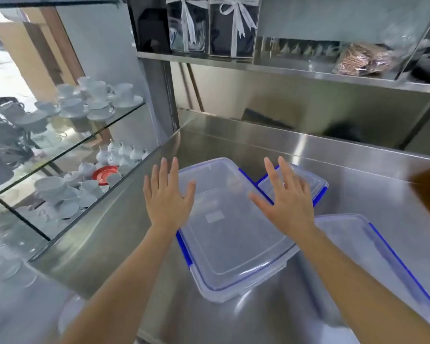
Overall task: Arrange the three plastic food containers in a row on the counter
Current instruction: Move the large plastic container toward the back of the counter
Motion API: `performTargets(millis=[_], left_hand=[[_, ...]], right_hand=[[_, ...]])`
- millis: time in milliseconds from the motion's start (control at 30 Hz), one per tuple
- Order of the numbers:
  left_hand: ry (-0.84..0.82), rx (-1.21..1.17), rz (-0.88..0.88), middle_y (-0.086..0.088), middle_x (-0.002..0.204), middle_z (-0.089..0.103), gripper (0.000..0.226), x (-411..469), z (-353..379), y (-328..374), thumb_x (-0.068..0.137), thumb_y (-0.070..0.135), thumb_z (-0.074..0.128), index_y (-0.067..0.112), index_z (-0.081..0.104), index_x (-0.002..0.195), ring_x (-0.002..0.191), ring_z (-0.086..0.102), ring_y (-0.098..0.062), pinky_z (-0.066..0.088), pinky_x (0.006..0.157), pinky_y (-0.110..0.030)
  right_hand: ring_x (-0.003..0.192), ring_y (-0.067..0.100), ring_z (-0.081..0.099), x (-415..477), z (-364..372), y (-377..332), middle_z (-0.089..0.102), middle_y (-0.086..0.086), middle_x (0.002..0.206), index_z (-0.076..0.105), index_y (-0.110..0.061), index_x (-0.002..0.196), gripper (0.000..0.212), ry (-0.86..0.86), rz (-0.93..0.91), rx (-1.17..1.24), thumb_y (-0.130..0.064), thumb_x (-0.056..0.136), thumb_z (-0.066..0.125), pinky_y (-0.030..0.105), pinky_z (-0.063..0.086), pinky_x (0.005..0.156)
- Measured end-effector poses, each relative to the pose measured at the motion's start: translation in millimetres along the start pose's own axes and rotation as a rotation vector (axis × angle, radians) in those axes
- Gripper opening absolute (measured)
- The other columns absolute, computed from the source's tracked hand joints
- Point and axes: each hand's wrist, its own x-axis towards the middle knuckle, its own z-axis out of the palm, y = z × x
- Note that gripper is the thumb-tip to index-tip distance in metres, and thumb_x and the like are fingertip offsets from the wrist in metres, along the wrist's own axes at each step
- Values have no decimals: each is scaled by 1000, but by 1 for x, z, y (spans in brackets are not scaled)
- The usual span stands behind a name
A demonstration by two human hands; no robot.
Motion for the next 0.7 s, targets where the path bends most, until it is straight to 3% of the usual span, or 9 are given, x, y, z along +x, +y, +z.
performTargets(millis=[67, 167, 267, 367, 433, 500, 567, 633, 700], left_hand=[[-82, 33, -80, -7, 159, 11, 74, -6, 3, -3, 84, 61, 22, 24, 15, 148, 147, 5, -26, 2, 118, -45], [-287, -18, -306, -12, 159, 2, 79, -13, 8, -6, 88, 56, 36, 17, 3, 148, 146, -1, -30, 2, 117, -51], [-425, -278, -579, -16, 153, 19, 89, -8, 3, -2, 85, 51, 52, 8, 3, 146, 137, 25, -37, 27, 111, -54], [-519, -445, -750, -11, 127, 46, 85, -10, -9, 0, 83, 46, 59, 6, 11, 141, 95, 58, -31, 53, 75, -48], [-622, -493, -801, -8, 101, 55, 84, -13, -20, -3, 81, 43, 64, 6, 16, 139, 67, 62, -25, 53, 51, -39], [-691, -522, -776, -11, 106, 59, 81, -13, -24, -9, 79, 39, 69, 6, 22, 136, 59, 65, -23, 52, 41, -33], [-670, -561, -756, -11, 109, 59, 75, -11, -23, -14, 81, 34, 69, 6, 24, 134, 63, 63, -20, 50, 41, -32], [-589, -621, -745, -6, 93, 56, 62, -6, -19, -18, 86, 30, 64, 5, 25, 127, 66, 56, -17, 46, 48, -30], [-507, -627, -720, -8, 94, 54, 51, 4, -15, -23, 89, 29, 60, 5, 26, 118, 71, 55, -20, 47, 57, -33]], right_hand=[[143, 25, 22, -2, 7, -1, 12, 5, 159, 8, -34, 147, 77, -106, 14, 3, -67, 84, 35, 43, 24, 111], [139, 29, 30, -6, 16, 3, 3, 1, 160, 7, -34, 147, 80, -286, 115, -1, -69, 82, 37, 45, 36, 104], [129, 31, 42, -4, 18, 2, 27, 2, 154, 22, -29, 144, 75, -427, 220, 61, -69, 82, 37, 46, 41, 96], [121, 32, 50, -3, 16, 0, 46, 7, 138, 30, -25, 140, 70, -480, 270, 100, -67, 84, 36, 43, 42, 91], [118, 32, 51, -3, 12, -2, 48, 9, 134, 31, -24, 139, 70, -492, 275, 102, -67, 84, 37, 42, 43, 89], [114, 32, 53, -3, 9, -5, 50, 10, 131, 32, -23, 137, 68, -502, 266, 94, -66, 84, 38, 41, 44, 85], [108, 31, 54, -3, 9, -8, 52, 10, 125, 35, -21, 133, 65, -511, 266, 147, -64, 84, 42, 40, 44, 82], [102, 28, 54, -3, 13, -13, 51, 8, 120, 37, -18, 127, 62, -497, 302, 255, -60, 83, 50, 40, 45, 81], [95, 23, 54, 0, 18, -19, 49, 6, 113, 37, -17, 118, 55, -449, 369, 395, -53, 82, 57, 38, 48, 81]])
